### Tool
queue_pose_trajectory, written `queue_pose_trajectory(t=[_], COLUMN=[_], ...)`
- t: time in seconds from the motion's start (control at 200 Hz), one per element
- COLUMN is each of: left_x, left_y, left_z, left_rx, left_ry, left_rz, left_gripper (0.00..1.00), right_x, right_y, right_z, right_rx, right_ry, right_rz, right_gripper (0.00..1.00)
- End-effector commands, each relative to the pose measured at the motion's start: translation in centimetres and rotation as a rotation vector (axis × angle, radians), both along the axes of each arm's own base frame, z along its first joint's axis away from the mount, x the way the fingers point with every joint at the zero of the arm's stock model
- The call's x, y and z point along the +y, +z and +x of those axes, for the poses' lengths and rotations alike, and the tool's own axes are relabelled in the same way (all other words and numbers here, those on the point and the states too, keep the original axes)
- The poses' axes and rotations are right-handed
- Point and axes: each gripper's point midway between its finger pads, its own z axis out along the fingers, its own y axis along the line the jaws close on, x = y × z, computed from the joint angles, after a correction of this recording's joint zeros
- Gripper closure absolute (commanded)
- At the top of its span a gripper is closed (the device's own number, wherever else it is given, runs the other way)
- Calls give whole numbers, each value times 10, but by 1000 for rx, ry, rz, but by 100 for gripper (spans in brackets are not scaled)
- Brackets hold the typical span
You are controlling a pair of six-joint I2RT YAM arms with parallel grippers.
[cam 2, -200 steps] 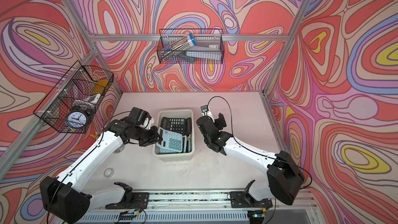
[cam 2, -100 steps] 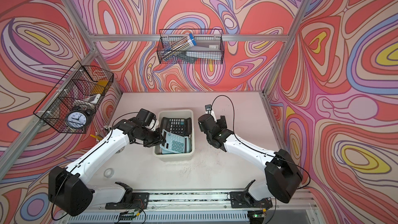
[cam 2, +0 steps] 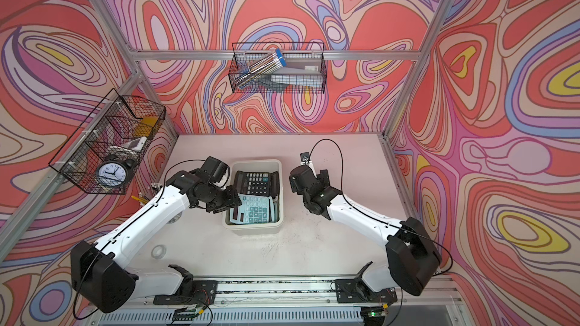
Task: Put the calculator in the storage box
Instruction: Place the calculator in the storage box.
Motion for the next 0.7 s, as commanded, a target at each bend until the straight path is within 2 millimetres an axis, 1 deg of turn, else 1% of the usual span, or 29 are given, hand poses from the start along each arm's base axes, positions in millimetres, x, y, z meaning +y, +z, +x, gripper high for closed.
queue_pose_trajectory(t=[0.0,0.025,0.075,0.09,0.155,0.245,0.351,0.421,0.511,0.606,0.696], left_x=[13,15,18,19,22,26,29,29,24,11,-6], left_y=[15,18,22,23,27,28,21,11,0,-9,-10], left_z=[3,4,7,8,13,23,33,40,50,58,64], left_rx=[-39,-48,-62,-68,-89,-114,-116,-102,-101,-100,-112], left_ry=[10,12,14,14,13,19,18,23,21,13,-5], left_rz=[68,79,102,107,133,170,205,203,160,82,-11], left_gripper=[46,43,41,38,34,18,2,1,1,1,2], right_x=[7,8,10,11,13,18,28,37,49,59,66], right_y=[18,18,18,18,18,18,21,21,21,17,10], right_z=[1,1,0,0,0,-3,-7,-12,-17,-21,-24], right_rx=[-10,-6,2,4,18,37,64,89,125,170,219], right_ry=[20,25,34,35,47,67,110,152,207,250,275], right_rz=[79,86,101,105,125,162,230,285,359,420,463], right_gripper=[2,2,2,2,2,2,2,2,2,2,2])
